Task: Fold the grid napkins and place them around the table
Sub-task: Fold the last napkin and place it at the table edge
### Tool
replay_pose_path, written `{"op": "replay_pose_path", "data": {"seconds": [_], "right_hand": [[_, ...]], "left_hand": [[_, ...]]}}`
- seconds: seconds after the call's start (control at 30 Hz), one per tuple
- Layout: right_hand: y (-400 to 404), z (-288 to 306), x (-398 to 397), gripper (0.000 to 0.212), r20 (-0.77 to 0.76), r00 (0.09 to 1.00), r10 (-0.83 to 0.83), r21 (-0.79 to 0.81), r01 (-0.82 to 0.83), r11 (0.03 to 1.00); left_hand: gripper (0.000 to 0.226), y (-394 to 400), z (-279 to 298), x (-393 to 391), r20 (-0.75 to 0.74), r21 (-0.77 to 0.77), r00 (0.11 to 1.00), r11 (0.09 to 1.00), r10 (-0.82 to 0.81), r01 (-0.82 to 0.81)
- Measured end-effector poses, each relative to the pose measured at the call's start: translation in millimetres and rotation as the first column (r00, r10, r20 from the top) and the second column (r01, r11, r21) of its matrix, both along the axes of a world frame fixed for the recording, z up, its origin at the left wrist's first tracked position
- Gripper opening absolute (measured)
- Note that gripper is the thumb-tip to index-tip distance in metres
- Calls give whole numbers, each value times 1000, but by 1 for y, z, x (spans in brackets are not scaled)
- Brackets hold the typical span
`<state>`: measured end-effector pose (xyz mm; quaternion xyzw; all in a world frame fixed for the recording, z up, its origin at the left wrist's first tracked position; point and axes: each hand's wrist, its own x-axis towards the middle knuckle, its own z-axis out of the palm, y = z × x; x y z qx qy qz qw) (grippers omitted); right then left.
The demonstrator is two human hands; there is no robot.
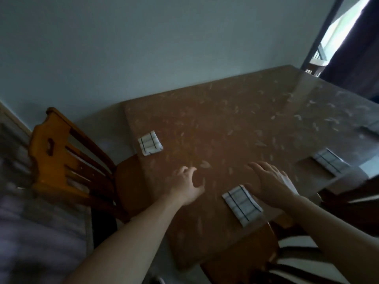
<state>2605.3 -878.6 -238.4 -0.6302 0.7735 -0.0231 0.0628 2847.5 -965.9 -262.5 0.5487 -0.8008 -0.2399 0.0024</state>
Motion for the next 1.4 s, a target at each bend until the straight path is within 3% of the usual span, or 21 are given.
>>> {"op": "replay_pose_path", "data": {"seconds": [0.27,0.47,0.6,0.73,0.93,1.03,1.4], "right_hand": [[58,-6,-29,63,100,992,-84,42,80,996],[69,-28,-44,47,170,985,9,142,-33,989],[59,-48,-76,29,215,972,89,159,-125,979],[52,-78,-93,22,440,898,-31,175,-52,983],[39,-109,-98,38,625,771,-119,225,-32,974],[33,-110,-96,41,658,737,-151,192,30,981],[26,-118,-83,13,656,739,-155,251,-19,968]], "left_hand": [[72,61,-7,-41,-70,98,998,995,-8,15],[76,102,-40,-67,-125,203,989,978,80,-53],[80,120,-65,-97,-32,221,977,955,210,-198],[58,140,-84,-129,-230,390,793,800,564,-456],[27,150,-110,-147,-325,429,530,622,783,-655],[17,145,-118,-147,-331,419,490,591,806,-689],[20,140,-121,-149,-325,362,527,618,785,-698]]}}
